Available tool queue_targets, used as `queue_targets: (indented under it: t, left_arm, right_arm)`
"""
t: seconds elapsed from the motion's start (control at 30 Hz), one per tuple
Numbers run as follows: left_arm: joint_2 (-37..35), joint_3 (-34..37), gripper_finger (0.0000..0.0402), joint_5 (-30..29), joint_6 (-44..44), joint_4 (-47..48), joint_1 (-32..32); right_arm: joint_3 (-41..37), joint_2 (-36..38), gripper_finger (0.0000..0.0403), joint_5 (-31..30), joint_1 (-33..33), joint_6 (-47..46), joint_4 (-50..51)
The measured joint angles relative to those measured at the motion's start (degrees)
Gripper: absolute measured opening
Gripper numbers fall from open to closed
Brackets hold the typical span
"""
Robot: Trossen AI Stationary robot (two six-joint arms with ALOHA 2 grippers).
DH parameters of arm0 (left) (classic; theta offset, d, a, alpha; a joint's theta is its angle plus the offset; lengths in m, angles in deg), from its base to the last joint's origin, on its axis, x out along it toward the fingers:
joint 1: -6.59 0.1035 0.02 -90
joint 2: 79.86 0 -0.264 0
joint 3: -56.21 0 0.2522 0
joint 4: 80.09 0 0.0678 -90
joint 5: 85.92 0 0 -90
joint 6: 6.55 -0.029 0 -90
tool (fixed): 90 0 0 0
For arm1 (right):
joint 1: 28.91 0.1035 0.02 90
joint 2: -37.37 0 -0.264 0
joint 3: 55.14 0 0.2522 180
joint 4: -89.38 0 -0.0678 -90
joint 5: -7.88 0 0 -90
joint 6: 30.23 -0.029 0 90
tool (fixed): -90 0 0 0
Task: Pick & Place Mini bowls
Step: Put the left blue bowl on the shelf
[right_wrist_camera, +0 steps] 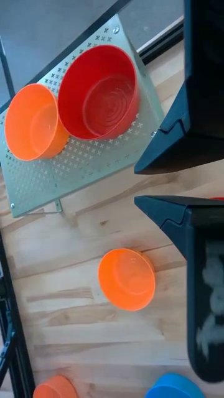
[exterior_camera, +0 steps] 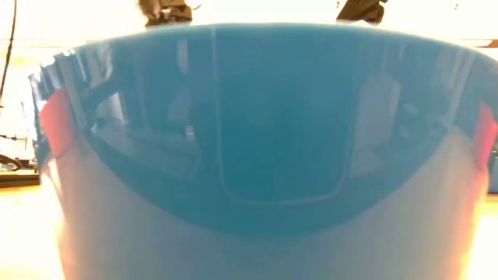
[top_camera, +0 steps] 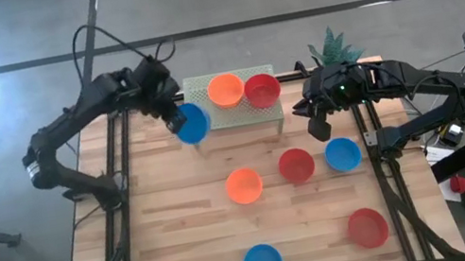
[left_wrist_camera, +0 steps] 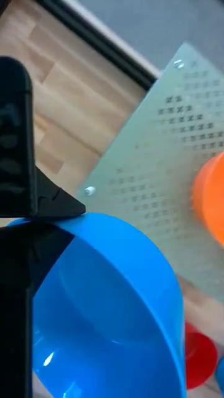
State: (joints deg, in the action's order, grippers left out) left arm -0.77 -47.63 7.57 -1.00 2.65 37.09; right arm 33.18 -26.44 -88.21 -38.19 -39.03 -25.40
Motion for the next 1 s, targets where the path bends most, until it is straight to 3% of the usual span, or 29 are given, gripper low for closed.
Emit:
queue_targets:
  t: [0.13,0.53,0.77,1.0]
  left_arm:
    - [5.31,-5.0,0.0,0.03,-3.71,-0.78,0.57]
    - [21.88,-15.27,0.0,-1.1,-8.53,10.68,2.49]
    - [24.65,-18.66,0.0,-5.32,-7.93,11.61,4.78]
    - [24.65,-18.55,0.0,-5.38,-7.42,11.67,5.55]
  right_arm:
    - [0.0,0.0,0.0063,0.0,0.0,0.01,0.0]
    - [0.0,0.0,0.0063,0.0,0.0,-0.08,0.0]
    - [0.0,0.0,0.0063,0.0,0.02,-0.07,-0.02]
    - [0.0,0.0,0.0063,0.0,0.02,0.24,0.0]
